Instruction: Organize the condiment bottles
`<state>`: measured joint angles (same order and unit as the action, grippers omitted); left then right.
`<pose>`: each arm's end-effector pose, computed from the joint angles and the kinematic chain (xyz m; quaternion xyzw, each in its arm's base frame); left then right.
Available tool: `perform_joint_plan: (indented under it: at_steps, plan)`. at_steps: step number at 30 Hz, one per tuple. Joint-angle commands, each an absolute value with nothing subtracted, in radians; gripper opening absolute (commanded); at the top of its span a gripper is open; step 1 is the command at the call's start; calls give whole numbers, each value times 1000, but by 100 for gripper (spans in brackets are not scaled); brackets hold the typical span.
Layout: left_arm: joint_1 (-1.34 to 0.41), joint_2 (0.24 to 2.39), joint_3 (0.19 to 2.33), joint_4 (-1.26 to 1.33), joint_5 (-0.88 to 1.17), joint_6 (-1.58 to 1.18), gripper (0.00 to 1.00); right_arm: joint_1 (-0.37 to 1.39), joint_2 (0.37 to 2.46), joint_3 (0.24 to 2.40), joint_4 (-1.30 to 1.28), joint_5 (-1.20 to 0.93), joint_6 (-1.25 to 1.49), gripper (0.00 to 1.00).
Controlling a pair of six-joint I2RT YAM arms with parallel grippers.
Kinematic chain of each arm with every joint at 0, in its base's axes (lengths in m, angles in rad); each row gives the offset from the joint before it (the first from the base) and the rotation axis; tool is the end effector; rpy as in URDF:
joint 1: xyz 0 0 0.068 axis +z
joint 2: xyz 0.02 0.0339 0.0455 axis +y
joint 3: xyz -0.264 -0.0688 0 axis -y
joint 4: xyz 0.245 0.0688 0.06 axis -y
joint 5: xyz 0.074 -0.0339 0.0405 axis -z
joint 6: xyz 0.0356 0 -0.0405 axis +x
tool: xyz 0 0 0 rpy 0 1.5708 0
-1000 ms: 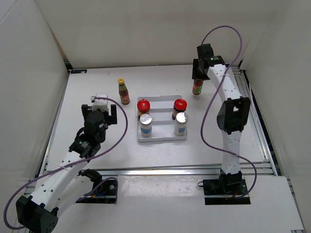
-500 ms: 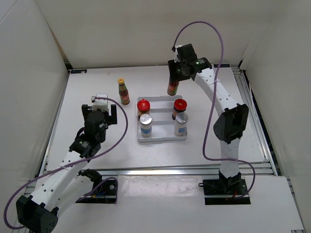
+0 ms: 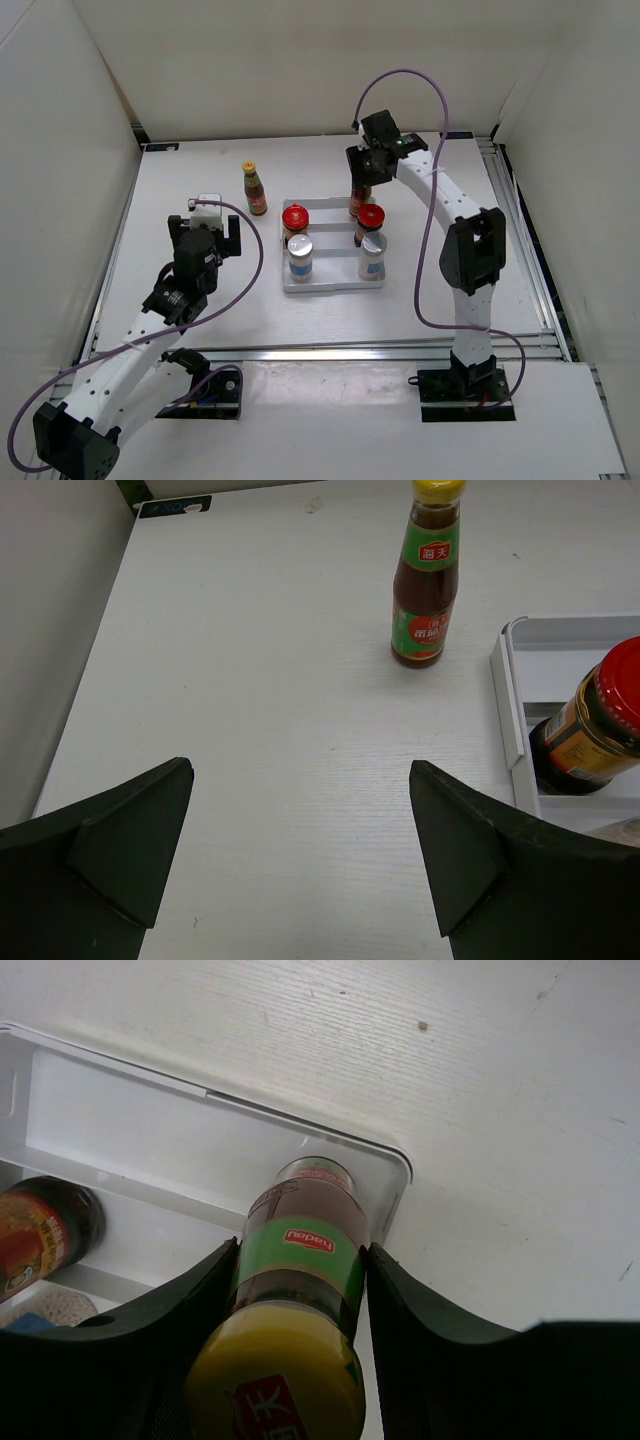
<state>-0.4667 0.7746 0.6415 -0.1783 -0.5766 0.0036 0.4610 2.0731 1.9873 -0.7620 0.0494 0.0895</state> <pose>0.1703 -0.0641 0.2933 0.0177 0.7925 0.0941 0.6023 0.4207 0.2070 0.3015 -0.1641 0.9206 0.0739 0.3465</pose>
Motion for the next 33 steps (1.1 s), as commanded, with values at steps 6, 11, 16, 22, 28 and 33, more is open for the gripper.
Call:
perform_joint_plan:
  at_steps: [6,11,16,22,28,33]
  plan:
    - [-469,770,635,-166,-591,2,100,462,2088,1967,-637,41,72,9]
    - [-469,770,635,-166,-591,2,100,462,2053,1908,-618,64,90,60]
    - [-469,761,635,-166,-568,2,100,471,1910,1853,-618,109,124,100]
    - [-459,819,712,-189,-520,-63,100,471,1740,1862,-673,172,124,100]
    - [-361,1037,920,-131,-254,-106,100,471,1546,1704,-664,160,150,100]
    - [-286,1311,1138,-94,-177,-106,100,471,1367,1580,-655,63,204,100]
